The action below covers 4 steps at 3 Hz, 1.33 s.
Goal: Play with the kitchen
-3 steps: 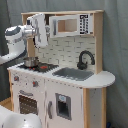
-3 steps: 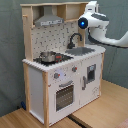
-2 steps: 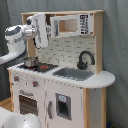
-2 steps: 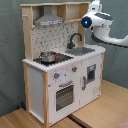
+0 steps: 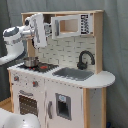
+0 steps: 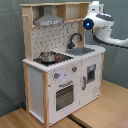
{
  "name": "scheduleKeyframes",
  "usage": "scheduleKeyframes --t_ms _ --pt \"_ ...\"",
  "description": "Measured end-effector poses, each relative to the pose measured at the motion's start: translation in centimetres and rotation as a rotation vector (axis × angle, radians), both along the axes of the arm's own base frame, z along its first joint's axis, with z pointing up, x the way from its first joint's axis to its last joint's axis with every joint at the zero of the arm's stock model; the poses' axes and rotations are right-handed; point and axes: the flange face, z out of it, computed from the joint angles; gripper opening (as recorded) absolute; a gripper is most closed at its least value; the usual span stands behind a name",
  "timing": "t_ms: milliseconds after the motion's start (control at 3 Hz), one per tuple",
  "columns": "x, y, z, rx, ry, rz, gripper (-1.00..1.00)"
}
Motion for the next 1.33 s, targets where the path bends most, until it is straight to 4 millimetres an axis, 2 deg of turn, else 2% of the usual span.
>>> scheduleKeyframes --t_ms 333,1000,1333 --pt "0.2 0.5 -0.1 -0.007 0.004 0.026 1.0" --pt "0.8 3.9 -0.3 -0.03 -0.025 0.238 1.0" --pt "-0.3 7.5 -1.1 -0.056 -0.013 0.381 1.0"
